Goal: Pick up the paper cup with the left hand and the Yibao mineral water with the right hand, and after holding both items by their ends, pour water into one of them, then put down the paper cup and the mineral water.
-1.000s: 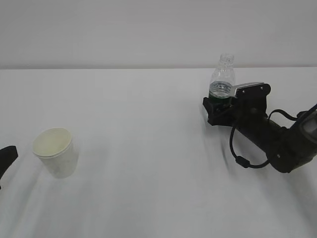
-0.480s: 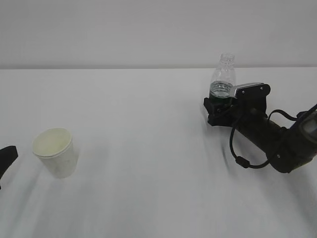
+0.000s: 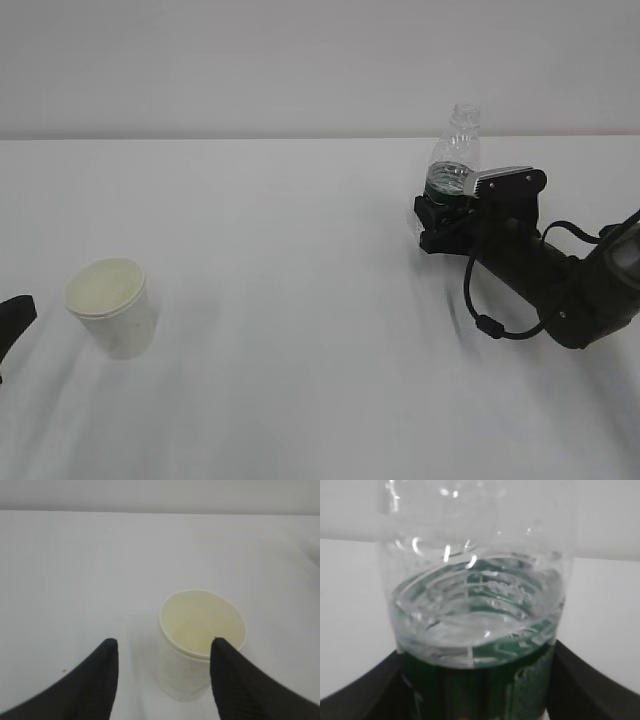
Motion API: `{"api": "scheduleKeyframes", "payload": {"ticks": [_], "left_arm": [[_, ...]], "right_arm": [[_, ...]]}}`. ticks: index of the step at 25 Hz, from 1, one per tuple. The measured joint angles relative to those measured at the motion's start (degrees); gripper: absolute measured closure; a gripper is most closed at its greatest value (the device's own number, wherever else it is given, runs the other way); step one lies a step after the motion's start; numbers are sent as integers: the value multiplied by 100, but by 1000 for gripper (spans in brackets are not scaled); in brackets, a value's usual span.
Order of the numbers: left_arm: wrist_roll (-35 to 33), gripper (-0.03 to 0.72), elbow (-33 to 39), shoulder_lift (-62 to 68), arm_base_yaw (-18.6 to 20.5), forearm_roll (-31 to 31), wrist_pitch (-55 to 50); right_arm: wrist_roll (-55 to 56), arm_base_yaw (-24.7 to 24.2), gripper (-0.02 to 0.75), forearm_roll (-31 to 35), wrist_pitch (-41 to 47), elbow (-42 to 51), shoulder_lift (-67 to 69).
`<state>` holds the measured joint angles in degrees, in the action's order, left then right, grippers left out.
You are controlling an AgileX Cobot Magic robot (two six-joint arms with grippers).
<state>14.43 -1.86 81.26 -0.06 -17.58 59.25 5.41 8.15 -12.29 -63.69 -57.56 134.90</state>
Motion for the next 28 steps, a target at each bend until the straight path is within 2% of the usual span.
{"api": "scheduleKeyframes", "payload": {"ticks": [6,17,24,28], "left_arm": [[-148,276,0,214,0,0,32],[-351,281,0,1494,0,0,610],[-728,288,117,1699,0,-375,622],[-782,246,117,1699,0,-436,635]], "right_arm": [[0,0,225,0,0,-4,0],[0,0,228,0,-22,-4,0],[0,0,228,0,-22,-4,0],[0,0,228,0,-22,-4,0]]}}
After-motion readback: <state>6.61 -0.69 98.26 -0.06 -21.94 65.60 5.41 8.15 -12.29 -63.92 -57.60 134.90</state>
